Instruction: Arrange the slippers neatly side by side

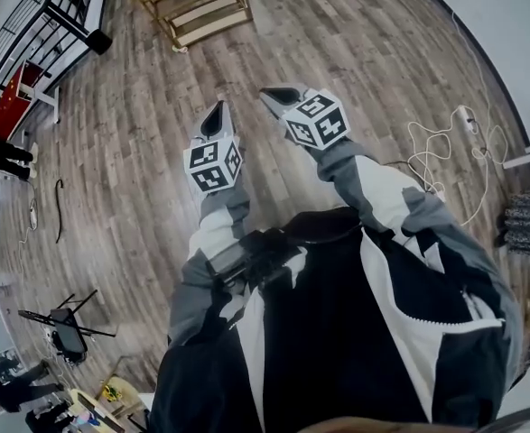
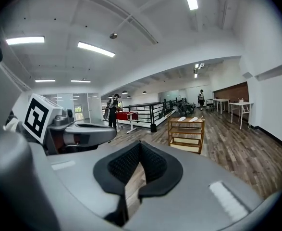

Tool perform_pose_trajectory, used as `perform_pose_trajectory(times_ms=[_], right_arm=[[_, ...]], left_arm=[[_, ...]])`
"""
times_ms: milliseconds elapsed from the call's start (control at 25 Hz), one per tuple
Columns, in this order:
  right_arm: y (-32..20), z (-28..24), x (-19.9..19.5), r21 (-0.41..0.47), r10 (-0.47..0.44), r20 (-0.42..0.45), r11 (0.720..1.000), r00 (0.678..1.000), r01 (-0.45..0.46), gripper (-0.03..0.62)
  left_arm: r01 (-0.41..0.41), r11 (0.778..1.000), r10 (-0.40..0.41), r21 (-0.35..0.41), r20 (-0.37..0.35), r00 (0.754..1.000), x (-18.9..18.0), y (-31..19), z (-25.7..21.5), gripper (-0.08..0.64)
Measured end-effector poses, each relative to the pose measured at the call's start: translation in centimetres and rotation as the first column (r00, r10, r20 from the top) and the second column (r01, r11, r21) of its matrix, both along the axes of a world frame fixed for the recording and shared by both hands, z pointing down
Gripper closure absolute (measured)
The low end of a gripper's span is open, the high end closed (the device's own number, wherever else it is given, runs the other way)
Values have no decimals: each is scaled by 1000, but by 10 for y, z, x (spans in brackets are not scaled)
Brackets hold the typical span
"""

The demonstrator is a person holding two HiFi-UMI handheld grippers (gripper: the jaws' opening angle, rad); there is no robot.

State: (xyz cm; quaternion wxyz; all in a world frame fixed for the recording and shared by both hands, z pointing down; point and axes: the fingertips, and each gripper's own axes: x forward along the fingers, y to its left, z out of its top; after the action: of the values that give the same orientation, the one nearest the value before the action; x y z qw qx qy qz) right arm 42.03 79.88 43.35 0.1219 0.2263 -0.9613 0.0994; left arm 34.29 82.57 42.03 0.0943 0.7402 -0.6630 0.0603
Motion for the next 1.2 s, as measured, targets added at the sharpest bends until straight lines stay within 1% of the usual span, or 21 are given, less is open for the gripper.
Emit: perform_pose_trajectory(times_ms=[200,400,520,640,760,920,1080,1200], right_arm=[[9,1,-35,5,52,-22,999,998,-52,588],[21,3,-59,4,85,-22,996,996,-85,589],[25,8,-70,4,90,-37,996,995,-89,588],[20,12,-68,0,101,-47,995,994,-101,588],[11,15,-71,-2,99,-55,995,994,-99,589],[-14,19,-81,-13,82,-54,996,995,-83,589],[-50,18,-84,-7,63,-33,998,997,-63,589],[-84,13,-82,2,42,-14,999,999,-42,589]], left_arm=[[-26,1000,26,-6,-19,999,-41,12,5,555],[-63,998,62,-28,-21,998,-68,25,17,554],[-64,997,62,-35,-42,997,-81,28,24,554],[-65,998,63,-27,-66,996,-83,29,28,554],[-53,998,50,-27,-83,995,-89,26,35,554],[-11,999,7,-43,-92,996,-102,12,43,554],[20,999,-24,-45,-72,997,-108,-22,41,554],[34,999,-36,-37,-51,998,-104,-57,33,554]])
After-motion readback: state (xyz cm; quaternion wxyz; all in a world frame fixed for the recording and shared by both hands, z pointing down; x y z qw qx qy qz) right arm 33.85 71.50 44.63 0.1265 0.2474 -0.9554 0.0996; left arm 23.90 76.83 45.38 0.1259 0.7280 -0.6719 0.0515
